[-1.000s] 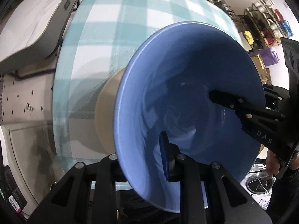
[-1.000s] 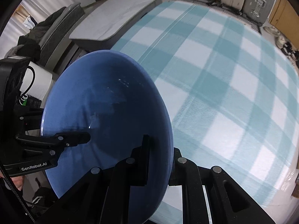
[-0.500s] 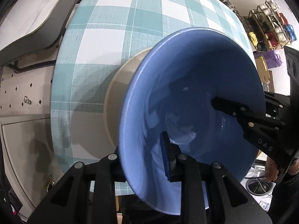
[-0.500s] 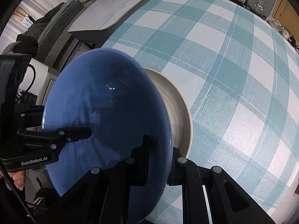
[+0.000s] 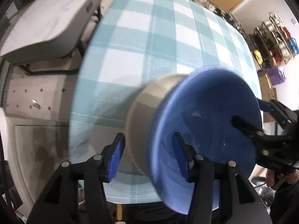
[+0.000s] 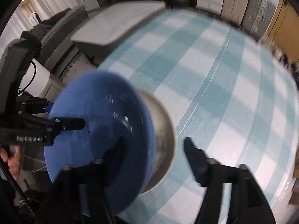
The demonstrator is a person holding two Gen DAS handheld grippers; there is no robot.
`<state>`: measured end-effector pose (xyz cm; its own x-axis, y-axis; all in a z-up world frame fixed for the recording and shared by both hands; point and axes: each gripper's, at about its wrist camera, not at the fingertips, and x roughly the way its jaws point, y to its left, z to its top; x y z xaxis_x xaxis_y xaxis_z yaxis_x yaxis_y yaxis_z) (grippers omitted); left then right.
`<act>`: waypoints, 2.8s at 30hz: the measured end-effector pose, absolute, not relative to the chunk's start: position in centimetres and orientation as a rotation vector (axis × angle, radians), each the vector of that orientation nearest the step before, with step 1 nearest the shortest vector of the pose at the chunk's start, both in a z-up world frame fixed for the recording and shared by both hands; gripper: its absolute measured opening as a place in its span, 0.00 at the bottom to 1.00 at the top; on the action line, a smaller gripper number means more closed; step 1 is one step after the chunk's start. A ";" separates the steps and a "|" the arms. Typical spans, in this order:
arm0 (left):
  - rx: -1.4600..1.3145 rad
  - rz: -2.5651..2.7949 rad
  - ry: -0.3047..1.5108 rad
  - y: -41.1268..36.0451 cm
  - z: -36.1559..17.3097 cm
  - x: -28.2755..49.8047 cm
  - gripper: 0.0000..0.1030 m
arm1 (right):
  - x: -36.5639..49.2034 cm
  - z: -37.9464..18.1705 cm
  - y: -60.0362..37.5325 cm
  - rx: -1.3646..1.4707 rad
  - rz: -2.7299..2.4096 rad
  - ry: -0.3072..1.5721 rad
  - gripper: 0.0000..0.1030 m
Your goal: Organize plates and bowls
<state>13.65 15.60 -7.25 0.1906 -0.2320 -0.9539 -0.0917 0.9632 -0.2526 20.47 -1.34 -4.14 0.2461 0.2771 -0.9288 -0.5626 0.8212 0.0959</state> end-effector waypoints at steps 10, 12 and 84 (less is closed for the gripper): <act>-0.210 -0.035 0.912 14.9 1.4 8.4 0.92 | 15.7 3.4 -5.3 -0.153 0.634 0.805 0.90; -0.193 -0.032 0.823 14.1 2.6 7.1 0.93 | 14.4 4.2 -5.6 -0.134 0.635 0.746 0.94; -0.035 0.056 0.591 3.2 0.4 -3.5 1.00 | -3.1 -0.6 -15.0 0.054 0.078 0.481 0.99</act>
<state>-3.53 3.18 0.36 0.8289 0.0428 -0.5578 -0.0628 0.9979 -0.0167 -3.10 -14.96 -0.63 0.8838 0.0872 -0.4598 -0.0619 0.9956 0.0698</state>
